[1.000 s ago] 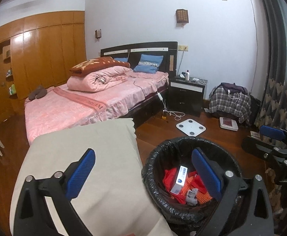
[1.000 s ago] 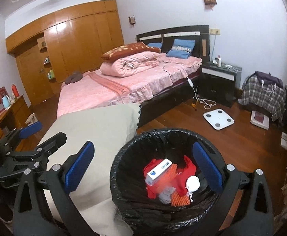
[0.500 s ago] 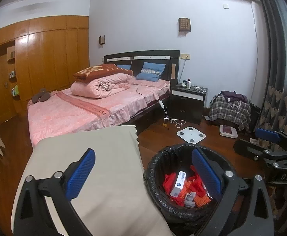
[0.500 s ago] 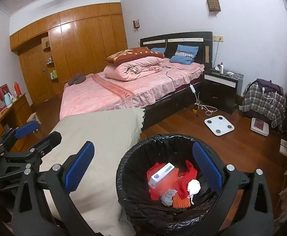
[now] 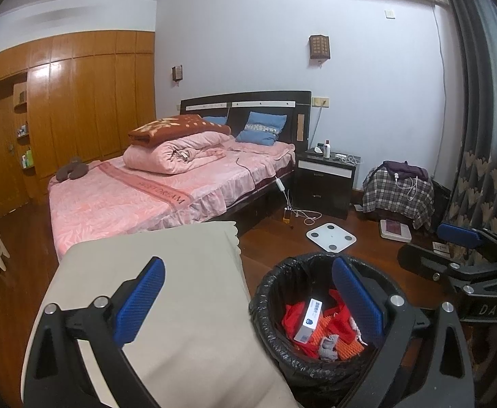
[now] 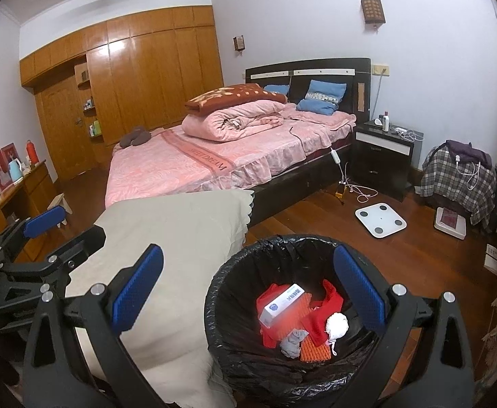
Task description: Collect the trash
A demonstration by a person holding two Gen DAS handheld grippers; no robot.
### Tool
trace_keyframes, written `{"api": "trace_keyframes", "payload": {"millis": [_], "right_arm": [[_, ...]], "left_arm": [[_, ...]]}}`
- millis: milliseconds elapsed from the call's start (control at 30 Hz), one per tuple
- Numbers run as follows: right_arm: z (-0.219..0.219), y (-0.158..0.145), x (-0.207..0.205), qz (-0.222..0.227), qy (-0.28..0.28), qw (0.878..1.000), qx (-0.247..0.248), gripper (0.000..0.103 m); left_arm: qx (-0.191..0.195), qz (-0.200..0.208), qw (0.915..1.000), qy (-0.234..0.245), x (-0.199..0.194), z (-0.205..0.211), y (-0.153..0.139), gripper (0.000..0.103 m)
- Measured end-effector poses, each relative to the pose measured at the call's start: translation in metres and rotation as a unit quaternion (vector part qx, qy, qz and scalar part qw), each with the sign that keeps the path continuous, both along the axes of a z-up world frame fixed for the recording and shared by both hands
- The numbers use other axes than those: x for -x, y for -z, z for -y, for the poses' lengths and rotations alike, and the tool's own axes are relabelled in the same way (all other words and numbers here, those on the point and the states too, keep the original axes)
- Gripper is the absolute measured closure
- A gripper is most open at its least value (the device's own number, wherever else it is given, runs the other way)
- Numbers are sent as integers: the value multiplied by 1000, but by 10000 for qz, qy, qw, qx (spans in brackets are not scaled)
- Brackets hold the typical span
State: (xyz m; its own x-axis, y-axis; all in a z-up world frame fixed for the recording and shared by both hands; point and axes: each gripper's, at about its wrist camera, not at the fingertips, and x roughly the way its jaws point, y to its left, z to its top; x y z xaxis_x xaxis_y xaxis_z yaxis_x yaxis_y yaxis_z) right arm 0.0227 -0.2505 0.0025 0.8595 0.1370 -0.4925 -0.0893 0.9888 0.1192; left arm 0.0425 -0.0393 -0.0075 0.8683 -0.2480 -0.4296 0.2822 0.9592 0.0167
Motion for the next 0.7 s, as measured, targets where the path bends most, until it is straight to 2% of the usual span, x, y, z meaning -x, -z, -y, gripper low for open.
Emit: {"api": "trace_keyframes", "payload": {"millis": [700], "right_arm": [[-2,-1,0,5,-6,10000,2,6]], "left_arm": [[-7,25,10000,-21,1,-3,-2,6]]}}
